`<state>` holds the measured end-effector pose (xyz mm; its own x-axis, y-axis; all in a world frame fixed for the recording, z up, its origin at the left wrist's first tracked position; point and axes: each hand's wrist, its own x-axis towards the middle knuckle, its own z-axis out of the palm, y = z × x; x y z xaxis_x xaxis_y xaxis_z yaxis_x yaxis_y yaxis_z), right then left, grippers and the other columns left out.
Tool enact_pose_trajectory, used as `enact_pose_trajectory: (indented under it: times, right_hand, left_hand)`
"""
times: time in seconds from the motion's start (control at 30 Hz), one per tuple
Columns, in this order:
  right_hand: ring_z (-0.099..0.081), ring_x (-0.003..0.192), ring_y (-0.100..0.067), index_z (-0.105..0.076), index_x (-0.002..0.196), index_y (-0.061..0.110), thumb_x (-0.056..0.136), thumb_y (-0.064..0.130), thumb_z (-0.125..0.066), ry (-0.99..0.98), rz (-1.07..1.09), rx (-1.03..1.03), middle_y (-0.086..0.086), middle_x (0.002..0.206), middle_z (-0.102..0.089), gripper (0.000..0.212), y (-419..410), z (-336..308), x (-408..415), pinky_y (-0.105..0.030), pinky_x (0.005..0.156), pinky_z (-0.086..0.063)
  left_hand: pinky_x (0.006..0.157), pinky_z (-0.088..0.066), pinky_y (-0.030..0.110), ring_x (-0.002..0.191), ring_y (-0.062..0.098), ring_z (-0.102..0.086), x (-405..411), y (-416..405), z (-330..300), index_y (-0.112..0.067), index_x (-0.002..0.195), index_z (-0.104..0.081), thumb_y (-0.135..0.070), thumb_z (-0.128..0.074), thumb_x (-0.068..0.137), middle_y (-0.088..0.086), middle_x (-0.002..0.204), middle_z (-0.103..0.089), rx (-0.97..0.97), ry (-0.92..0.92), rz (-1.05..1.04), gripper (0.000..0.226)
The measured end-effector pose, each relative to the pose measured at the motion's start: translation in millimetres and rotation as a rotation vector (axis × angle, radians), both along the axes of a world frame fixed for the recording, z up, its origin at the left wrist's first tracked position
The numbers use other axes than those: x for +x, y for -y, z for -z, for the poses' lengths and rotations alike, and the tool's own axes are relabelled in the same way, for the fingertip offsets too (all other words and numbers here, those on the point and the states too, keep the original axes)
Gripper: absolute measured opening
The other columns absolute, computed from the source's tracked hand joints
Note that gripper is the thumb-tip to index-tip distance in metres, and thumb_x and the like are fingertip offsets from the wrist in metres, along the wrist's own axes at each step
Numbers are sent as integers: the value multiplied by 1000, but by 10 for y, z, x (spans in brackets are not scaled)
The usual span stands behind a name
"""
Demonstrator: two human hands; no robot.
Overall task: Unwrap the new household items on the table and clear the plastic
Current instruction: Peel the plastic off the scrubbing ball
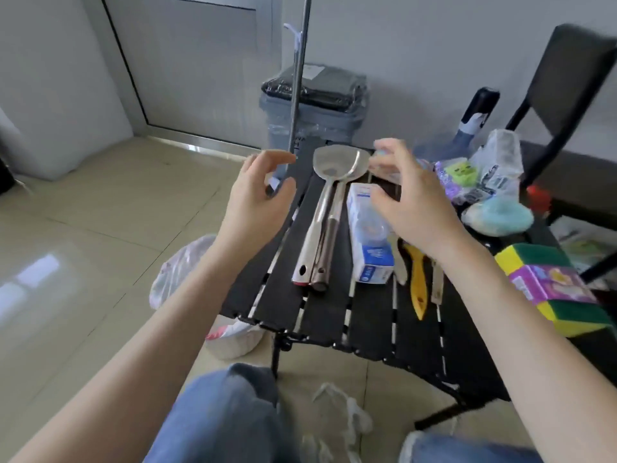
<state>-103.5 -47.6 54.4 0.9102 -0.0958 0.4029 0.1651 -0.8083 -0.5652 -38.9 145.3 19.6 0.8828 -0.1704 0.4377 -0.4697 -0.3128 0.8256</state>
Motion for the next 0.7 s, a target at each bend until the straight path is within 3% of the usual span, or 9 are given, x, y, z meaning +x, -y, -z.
enact_pose_trajectory:
  times: [0.1, 0.2, 0.3, 0.43, 0.53, 0.63, 0.7]
  right_hand:
    - [-51, 122, -20, -36, 140, 18, 92, 13, -57, -39, 179, -37, -4, 136, -54, 52, 644, -166, -253, -20, 91, -33]
    - [-48, 127, -21, -33, 142, 19, 92, 14, -59, -113, 308, -13, -5, 143, -47, 57, 1250, -200, -456, -22, 91, -31]
    - [-47, 119, -13, -30, 144, 20, 93, 16, -59, -202, 379, 80, -1, 144, -44, 59, 1742, -131, -565, -25, 90, -33]
    - [-33, 140, -21, -14, 152, 20, 94, 23, -61, -361, 436, 268, -5, 156, -28, 75, 2251, 45, -572, -35, 109, -30]
    - [-30, 142, -23, -14, 153, 20, 92, 29, -63, -442, 449, 344, -7, 159, -23, 80, 2499, 206, -507, -40, 115, -28]
    - [-38, 137, -24, -20, 152, 19, 91, 34, -62, -506, 448, 359, -7, 155, -31, 76, 2609, 348, -412, -45, 111, -36]
    - [-53, 120, -23, -32, 147, 15, 92, 33, -60, -508, 439, 363, -7, 141, -48, 65, 2621, 401, -359, -43, 102, -45]
  left_hand:
    - [83, -31, 1, 104, 2, -45, -70, 715, -102, -14, 119, -56, -8, -56, 89, 0, 118, -53, 73, 25, 152, 31]
    - [83, -28, 8, 111, 6, -42, -178, 1417, -143, -13, 129, -50, -13, -57, 92, 3, 128, -47, 141, -61, 291, 38]
    - [79, -26, 12, 116, 15, -43, -231, 2040, -112, -14, 133, -45, -18, -56, 92, 6, 137, -43, 269, -114, 402, 43]
    - [79, -31, 21, 110, 23, -47, -179, 2660, -4, -12, 140, -36, -25, -56, 93, 11, 141, -40, 521, -162, 505, 53]
    - [86, -33, 24, 125, 25, -44, -106, 2933, 89, -9, 143, -32, -29, -57, 92, 12, 144, -41, 649, -153, 496, 60]
    - [87, -39, 28, 120, 26, -49, -66, 3076, 151, -8, 142, -35, -34, -57, 91, 12, 138, -47, 693, -114, 447, 61]
    - [91, -43, 33, 118, 26, -51, -66, 3127, 179, -10, 140, -39, -38, -57, 90, 10, 134, -51, 723, -105, 425, 60]
